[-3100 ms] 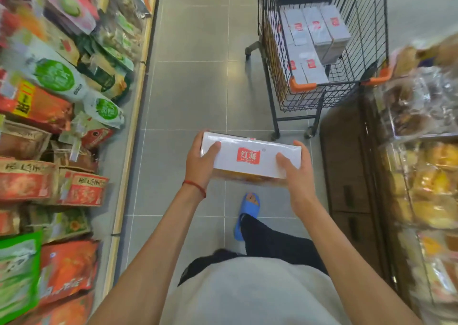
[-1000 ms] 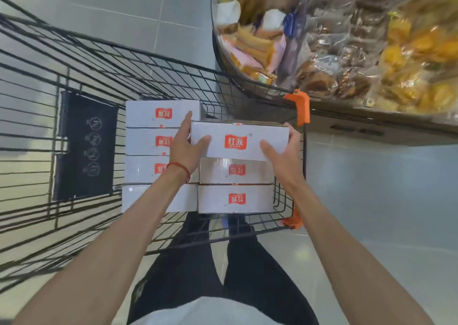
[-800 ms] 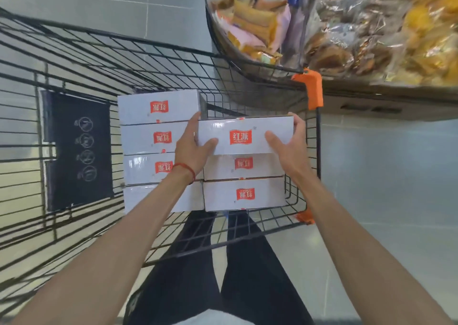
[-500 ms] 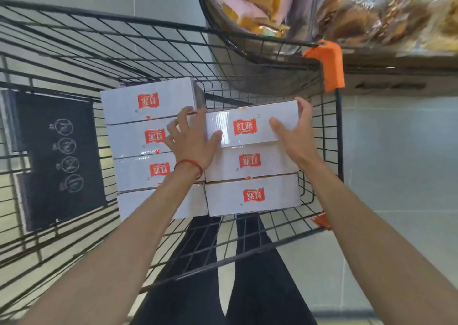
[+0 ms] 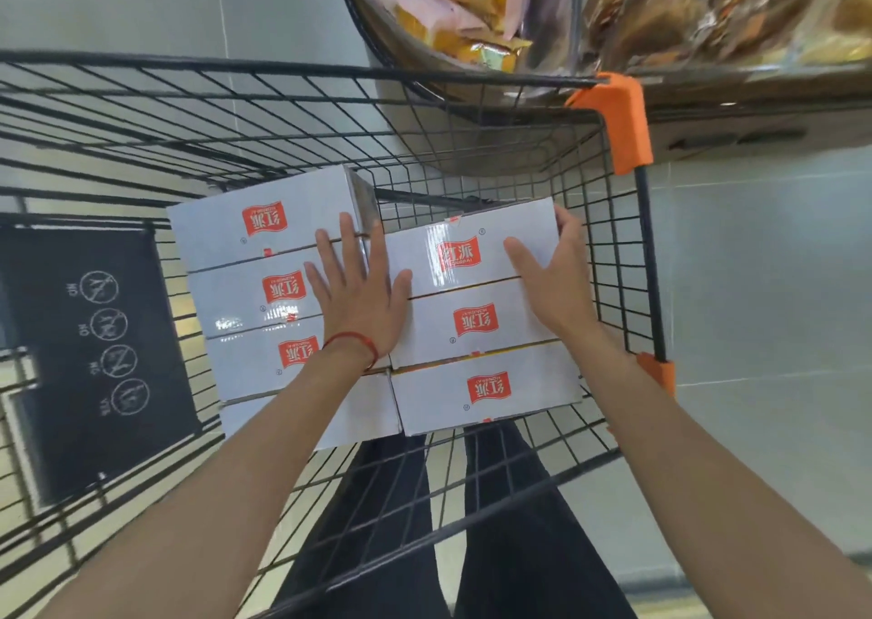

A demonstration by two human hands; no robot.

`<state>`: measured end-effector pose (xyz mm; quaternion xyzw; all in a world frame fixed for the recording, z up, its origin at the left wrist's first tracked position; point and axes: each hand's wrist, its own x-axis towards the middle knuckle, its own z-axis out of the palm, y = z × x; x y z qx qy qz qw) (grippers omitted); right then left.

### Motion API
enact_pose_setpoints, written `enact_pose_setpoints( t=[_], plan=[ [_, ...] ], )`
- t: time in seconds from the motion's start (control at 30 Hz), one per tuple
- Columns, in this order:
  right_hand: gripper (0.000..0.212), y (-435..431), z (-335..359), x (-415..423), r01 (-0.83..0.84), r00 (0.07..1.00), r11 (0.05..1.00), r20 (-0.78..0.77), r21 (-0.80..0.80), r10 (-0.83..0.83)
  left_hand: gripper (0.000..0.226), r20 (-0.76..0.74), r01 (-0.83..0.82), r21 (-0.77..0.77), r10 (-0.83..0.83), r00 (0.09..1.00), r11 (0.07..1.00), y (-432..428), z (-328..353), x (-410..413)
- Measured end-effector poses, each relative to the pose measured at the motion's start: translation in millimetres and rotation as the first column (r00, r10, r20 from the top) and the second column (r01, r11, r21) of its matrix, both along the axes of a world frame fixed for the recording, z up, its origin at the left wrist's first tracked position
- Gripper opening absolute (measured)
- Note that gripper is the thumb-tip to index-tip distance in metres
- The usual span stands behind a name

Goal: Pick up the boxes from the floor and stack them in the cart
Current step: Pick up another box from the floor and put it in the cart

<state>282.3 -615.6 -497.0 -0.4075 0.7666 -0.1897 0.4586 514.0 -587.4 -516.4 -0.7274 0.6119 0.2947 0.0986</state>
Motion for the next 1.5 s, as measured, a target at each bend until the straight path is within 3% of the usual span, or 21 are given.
enact_pose_setpoints(
  t=[0.2,0.27,0.37,0.47,0.6,0.83,1.1,1.5],
  plan=[
    [0.044,31,48,1,0.086,0.993,0.996,0.076,0.012,-0.086,0.072,-0.07,0.01,0.079,-0.004,0.998,0.997,-11,41,-9],
    [0.046,47,66,0,0.161,0.977,0.987,0.14,0.018,-0.162,0.066,-0.119,0.022,0.073,-0.013,0.993,0.997,-8,53,-14],
    [0.053,76,90,-9,0.297,0.934,0.955,0.203,0.02,-0.295,0.063,-0.261,-0.004,0.096,0.029,0.965,0.995,3,82,-29],
    [0.038,111,112,-26,0.402,0.893,0.915,0.234,-0.027,-0.385,0.056,-0.4,-0.004,0.062,0.028,0.916,0.998,22,118,-56],
    [0.031,166,134,-66,0.566,0.785,0.823,0.333,-0.041,-0.523,0.046,-0.505,-0.024,-0.002,0.02,0.863,1.0,58,157,-114],
    [0.018,258,174,-164,0.766,0.577,0.643,0.443,-0.001,-0.686,0.035,-0.605,0.025,0.033,0.0,0.797,0.999,125,191,-245],
    [0.018,354,203,-283,0.88,0.423,0.476,0.443,0.008,-0.79,0.039,-0.698,0.256,0.069,-0.137,0.703,0.964,173,211,-412],
    [0.015,374,221,-449,0.992,0.11,0.128,0.435,0.012,-0.893,0.035,-0.743,0.484,0.092,-0.264,0.615,0.87,157,221,-613]
  ],
)
